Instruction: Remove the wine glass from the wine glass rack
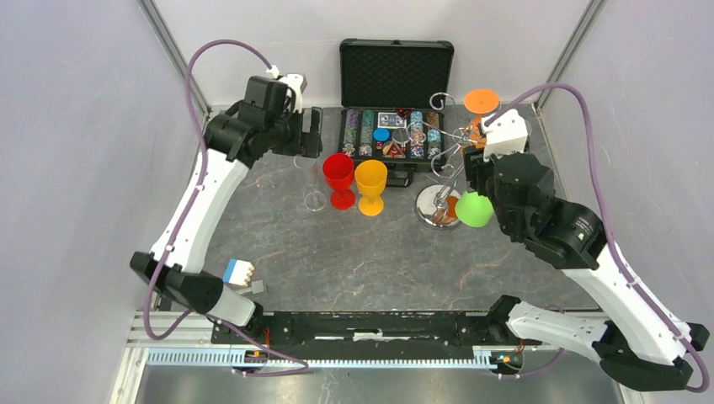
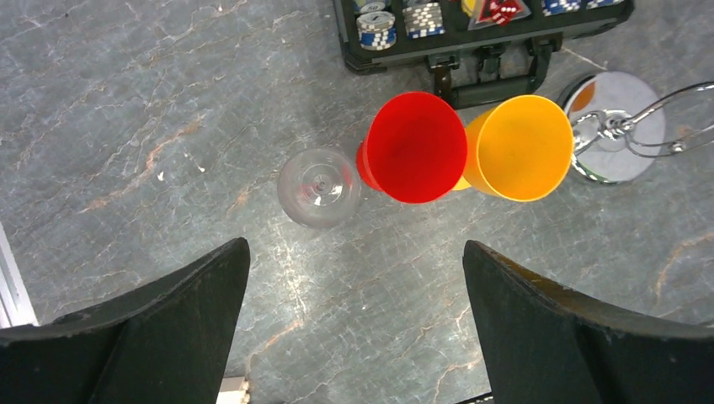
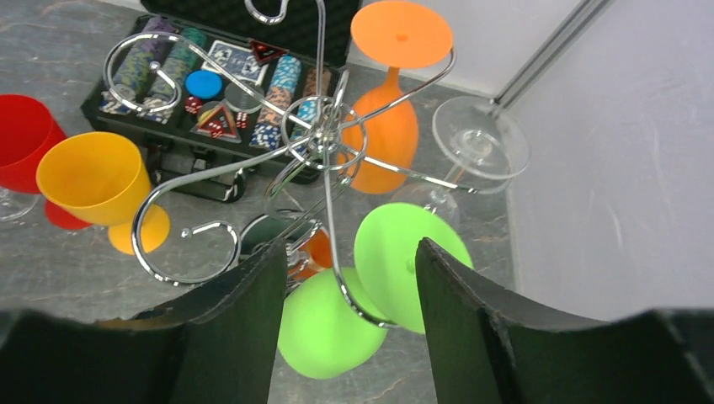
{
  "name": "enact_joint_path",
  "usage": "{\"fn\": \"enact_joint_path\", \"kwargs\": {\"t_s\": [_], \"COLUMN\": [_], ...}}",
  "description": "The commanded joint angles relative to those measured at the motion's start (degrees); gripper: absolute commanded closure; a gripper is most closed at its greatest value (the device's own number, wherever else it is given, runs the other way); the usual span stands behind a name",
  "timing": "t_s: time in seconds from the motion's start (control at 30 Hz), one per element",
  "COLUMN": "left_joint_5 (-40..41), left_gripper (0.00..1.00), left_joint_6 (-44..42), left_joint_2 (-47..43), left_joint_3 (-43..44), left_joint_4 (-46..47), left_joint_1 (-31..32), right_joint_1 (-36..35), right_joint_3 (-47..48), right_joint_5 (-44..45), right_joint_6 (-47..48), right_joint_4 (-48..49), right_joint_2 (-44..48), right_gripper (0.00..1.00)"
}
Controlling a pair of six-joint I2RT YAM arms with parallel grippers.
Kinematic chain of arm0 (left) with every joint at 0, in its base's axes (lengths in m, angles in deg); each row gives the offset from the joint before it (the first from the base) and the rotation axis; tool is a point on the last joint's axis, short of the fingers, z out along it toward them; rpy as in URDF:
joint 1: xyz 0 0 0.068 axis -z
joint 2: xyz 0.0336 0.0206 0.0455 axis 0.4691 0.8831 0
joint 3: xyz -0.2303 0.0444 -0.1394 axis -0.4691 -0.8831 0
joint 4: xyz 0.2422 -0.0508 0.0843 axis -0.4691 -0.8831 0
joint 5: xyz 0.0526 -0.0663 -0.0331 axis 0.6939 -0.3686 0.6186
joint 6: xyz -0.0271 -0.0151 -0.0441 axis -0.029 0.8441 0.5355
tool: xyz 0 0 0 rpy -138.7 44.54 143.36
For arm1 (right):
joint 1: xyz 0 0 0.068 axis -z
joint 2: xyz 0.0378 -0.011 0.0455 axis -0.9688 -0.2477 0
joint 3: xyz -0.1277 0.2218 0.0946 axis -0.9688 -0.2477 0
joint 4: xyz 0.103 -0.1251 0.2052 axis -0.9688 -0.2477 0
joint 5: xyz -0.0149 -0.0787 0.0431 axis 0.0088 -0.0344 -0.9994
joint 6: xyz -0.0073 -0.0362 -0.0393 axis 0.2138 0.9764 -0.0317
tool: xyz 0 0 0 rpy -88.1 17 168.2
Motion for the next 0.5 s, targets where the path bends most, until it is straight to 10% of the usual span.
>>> {"fn": "enact_joint_path", "kwargs": {"t_s": [0.0,0.47], "left_joint_5": [-3.7,-7.0], "left_gripper": [0.00,0.00], "left_joint_6": [0.2,0.3], "left_joint_2": [-5.2,-10.8], "left_joint_3": [-3.6,-11.3], "left_joint_4": [6.0,8.0], "left_joint_1": [0.0,0.0], "right_joint_1": [-0.2,-0.2], "right_joint_3": [7.9,13.0], "right_joint_5": [3.8,2.6], "right_joint_6": [3.6,2.9], "right_joint_4": [-5.8,-17.6], "right_joint_2": [-3.7,-11.3], "right_gripper": [0.39,0.36]}}
